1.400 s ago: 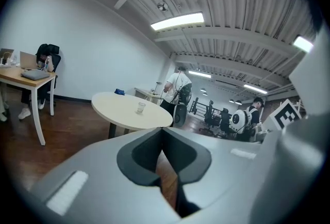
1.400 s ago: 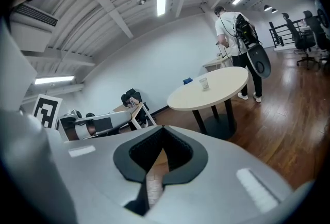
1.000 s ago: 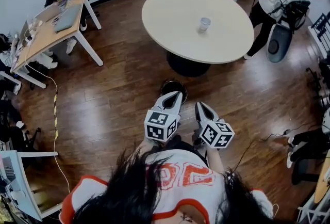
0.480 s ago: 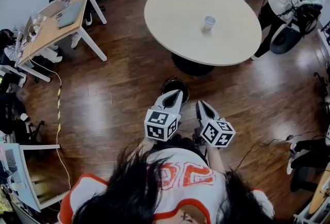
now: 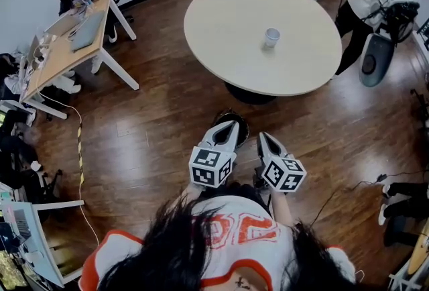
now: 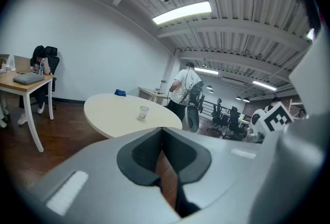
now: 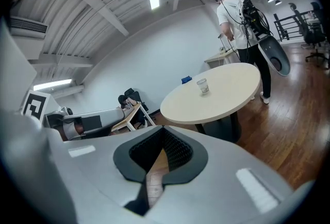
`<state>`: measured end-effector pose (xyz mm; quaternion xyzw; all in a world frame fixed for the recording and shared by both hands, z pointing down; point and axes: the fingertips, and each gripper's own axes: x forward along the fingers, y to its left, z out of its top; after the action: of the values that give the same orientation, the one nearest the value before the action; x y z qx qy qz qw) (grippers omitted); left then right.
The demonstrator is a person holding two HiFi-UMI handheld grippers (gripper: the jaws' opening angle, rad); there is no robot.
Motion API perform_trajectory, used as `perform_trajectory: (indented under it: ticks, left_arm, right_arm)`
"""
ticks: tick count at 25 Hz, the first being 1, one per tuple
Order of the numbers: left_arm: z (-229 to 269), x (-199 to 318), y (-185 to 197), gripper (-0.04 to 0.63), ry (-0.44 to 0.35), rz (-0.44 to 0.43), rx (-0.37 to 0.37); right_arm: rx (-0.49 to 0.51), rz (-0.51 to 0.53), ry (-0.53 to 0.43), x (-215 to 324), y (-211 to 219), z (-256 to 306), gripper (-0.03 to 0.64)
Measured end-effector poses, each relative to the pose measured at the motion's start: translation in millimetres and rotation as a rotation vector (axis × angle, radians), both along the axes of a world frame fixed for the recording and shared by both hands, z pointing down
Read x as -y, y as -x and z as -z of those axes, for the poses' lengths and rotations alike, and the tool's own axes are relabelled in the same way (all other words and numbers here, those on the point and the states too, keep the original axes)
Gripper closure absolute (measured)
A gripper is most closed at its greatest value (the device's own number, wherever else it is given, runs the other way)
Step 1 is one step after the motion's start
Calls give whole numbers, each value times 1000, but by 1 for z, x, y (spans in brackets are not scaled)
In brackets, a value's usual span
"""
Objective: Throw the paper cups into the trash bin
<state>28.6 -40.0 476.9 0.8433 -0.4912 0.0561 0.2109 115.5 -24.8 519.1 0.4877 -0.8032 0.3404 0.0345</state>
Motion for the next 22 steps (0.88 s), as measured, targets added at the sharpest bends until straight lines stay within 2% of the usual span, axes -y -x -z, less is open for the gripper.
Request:
perform_trajectory:
  ticks: [11,17,22]
  left_arm:
    - [12,62,21,595,-23,-55,-17]
    - [7,80,41,595,-3,-69,-25]
    - [0,88,41,595,13,-99,-36]
  right_arm:
    - [-26,-33,-28,55,27,13,615]
    - [-49,-77,-26,70,36,13,615]
    - [-75,-123,-25,73,31,12,615]
